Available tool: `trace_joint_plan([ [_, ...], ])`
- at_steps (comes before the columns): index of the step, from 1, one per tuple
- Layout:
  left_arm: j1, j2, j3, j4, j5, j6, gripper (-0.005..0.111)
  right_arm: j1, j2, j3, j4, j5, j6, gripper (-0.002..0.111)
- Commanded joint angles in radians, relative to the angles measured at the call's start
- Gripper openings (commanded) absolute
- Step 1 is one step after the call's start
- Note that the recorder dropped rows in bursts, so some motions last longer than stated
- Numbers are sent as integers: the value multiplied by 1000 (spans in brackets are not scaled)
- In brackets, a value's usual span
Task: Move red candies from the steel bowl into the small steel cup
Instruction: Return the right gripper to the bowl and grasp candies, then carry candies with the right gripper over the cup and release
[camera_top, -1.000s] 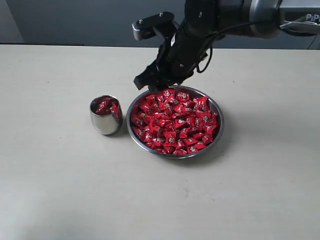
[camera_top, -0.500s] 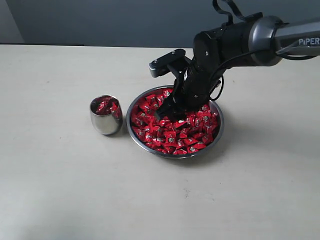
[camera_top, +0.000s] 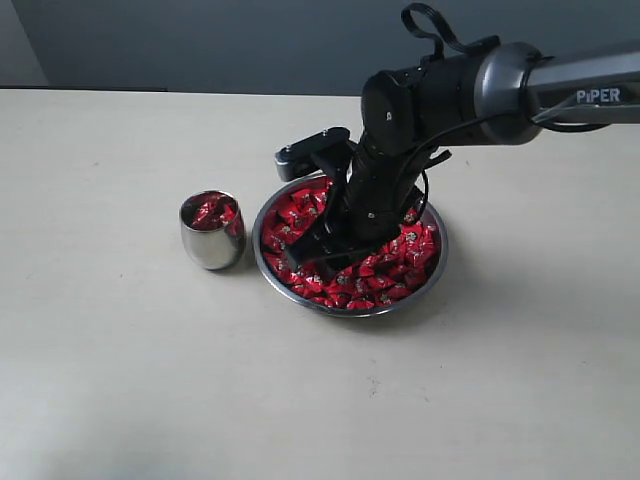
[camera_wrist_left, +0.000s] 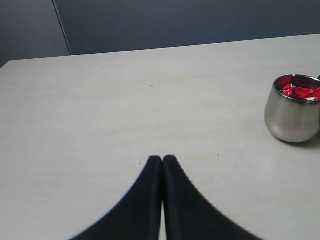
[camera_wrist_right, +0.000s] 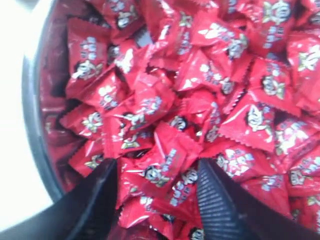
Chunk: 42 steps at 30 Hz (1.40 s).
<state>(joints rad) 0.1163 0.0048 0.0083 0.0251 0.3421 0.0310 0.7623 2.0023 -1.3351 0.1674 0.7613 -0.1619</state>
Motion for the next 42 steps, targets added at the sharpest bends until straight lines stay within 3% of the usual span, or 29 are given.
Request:
trace_joint_plan([
  [1,-8,-5,-8,2,-5,-2,0,8,4,4,5,7,-3,47],
  [8,-8,-5,-8,2,-5,-2,0,8,64,4,5,-4,-3,46],
  [10,-8,-5,-8,2,-5,-2,0,8,72,4,-3,-20,-3,33],
  [13,-8,-5,-8,2,-5,-2,0,8,58,4,-10,-40,-1,-1],
  [17,-8,-5,-8,2,-5,-2,0,8,5,4,-12,-35,5,5],
  [23,-8,-5,-8,2,-5,-2,0,8,-99,4,0,-18,5,5],
  [28,-8,-5,-8,2,-5,-2,0,10,-148,2,129,-124,-31,5],
  [34,-8,-5,-8,2,-5,-2,0,49,-98,-66,299,-221,-185,4],
  [42,-8,-5,-8,2,-5,-2,0,85,57,-241,330,-212,-206,4],
])
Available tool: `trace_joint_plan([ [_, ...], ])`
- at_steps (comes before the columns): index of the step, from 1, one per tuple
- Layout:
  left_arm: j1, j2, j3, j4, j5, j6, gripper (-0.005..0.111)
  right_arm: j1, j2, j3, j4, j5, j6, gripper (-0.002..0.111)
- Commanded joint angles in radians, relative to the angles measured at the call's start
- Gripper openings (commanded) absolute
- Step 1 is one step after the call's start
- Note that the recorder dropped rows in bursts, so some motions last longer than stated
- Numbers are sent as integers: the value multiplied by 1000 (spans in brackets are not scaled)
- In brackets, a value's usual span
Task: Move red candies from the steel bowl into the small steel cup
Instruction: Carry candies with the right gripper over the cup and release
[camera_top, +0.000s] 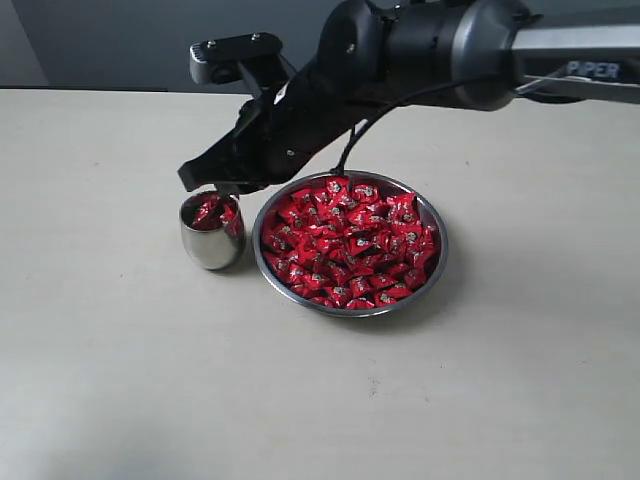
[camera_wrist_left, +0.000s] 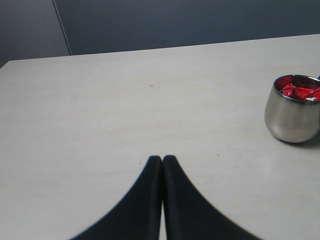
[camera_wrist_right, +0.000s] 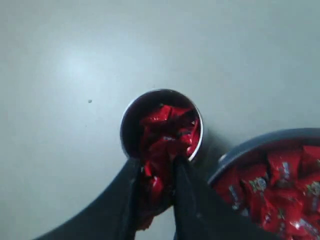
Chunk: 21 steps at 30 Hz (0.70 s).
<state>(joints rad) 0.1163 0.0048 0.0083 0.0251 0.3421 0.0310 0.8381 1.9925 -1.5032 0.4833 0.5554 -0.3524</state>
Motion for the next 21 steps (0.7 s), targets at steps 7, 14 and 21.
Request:
trace_joint_plan([
  [7,-8,-5,-8,2,-5,-2,0,11,181,-187,14,39,-18,5],
  [14,-8,-5,-8,2,-5,-2,0,11,199,-207,-14,48,-18,49],
  [21,-8,-5,-8,2,-5,-2,0,11,159,-207,-67,100,-14,46],
])
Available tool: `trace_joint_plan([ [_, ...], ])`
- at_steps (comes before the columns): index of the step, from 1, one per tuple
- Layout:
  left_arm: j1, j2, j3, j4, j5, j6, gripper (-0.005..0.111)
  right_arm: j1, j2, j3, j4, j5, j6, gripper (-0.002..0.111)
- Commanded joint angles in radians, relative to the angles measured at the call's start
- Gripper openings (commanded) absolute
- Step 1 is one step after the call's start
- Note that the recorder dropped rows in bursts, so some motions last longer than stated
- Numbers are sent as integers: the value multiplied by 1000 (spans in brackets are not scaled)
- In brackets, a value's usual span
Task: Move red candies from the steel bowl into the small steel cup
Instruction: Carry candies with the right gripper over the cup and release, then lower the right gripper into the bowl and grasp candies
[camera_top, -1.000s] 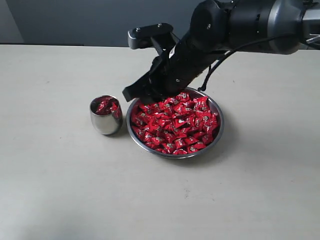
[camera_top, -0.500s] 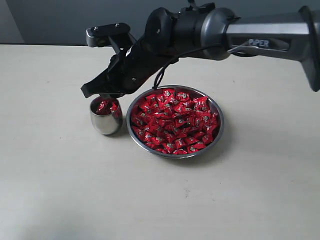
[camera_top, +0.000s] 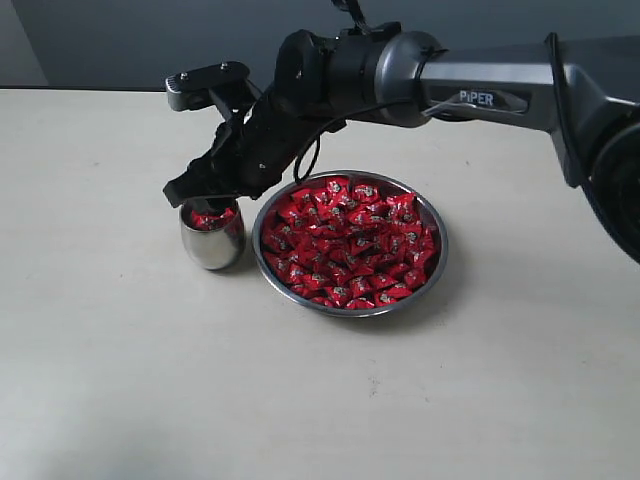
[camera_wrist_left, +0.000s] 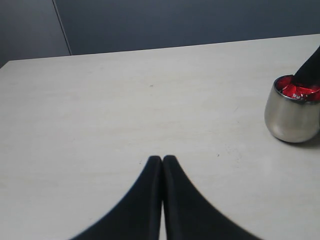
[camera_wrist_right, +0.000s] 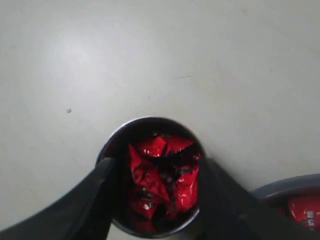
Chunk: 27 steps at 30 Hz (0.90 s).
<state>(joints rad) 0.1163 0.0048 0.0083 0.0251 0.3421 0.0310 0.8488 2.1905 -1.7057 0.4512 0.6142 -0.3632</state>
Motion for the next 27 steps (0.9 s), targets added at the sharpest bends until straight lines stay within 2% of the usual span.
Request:
trace_joint_plan([
  [1,-8,-5,-8,2,-5,-2,0,1,-51,-5,-52,64,-3,46],
  [5,-8,-5,-8,2,-5,-2,0,1,-97,-5,-165,160,76,46],
  [10,-8,-5,-8,2,-5,-2,0,1,-135,-5,-482,285,311,46],
  [16,-8,-5,-8,2,-5,-2,0,-4,-133,97,-731,289,462,46],
  [23,-8,-5,-8,2,-5,-2,0,-81,-133,232,-667,229,479,46],
  [27,-8,-5,-8,2,-5,-2,0,-81,-133,272,-666,169,479,46],
])
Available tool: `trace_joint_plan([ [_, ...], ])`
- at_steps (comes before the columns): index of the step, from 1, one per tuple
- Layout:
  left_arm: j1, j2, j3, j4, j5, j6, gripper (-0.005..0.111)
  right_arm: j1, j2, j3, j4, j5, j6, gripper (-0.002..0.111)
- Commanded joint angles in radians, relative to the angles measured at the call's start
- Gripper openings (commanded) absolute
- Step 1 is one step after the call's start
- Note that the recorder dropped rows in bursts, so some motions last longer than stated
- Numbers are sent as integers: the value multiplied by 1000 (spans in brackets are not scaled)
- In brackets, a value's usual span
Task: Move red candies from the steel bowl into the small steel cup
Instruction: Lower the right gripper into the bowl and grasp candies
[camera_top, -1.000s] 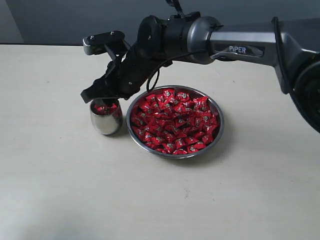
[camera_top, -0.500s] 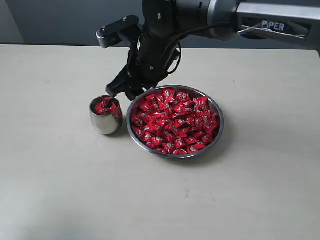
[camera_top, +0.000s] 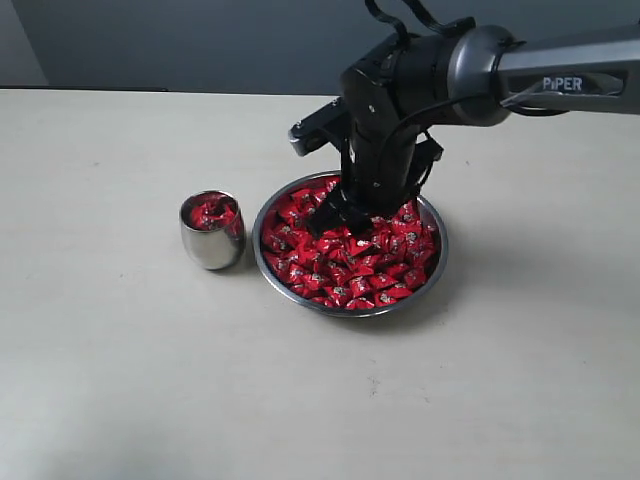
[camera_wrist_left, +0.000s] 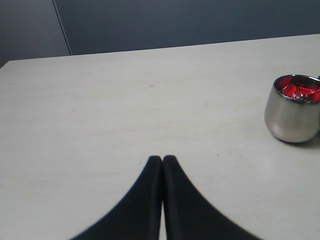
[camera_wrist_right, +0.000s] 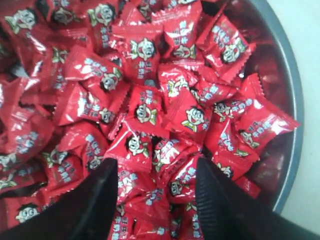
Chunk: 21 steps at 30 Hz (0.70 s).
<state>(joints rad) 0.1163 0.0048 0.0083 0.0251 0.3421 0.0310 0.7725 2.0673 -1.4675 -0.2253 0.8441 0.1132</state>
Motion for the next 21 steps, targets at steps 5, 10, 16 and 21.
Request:
trace_joint_plan([
  [5,-8,-5,-8,2,-5,-2,0,-5,-10,47,14,-112,3,46],
  [10,-8,-5,-8,2,-5,-2,0,-5,11,47,16,-145,-1,46],
  [16,-8,-5,-8,2,-5,-2,0,-5,18,47,23,-185,-1,46],
  [21,-8,-5,-8,2,-5,-2,0,-5,18,47,45,-265,-1,46],
])
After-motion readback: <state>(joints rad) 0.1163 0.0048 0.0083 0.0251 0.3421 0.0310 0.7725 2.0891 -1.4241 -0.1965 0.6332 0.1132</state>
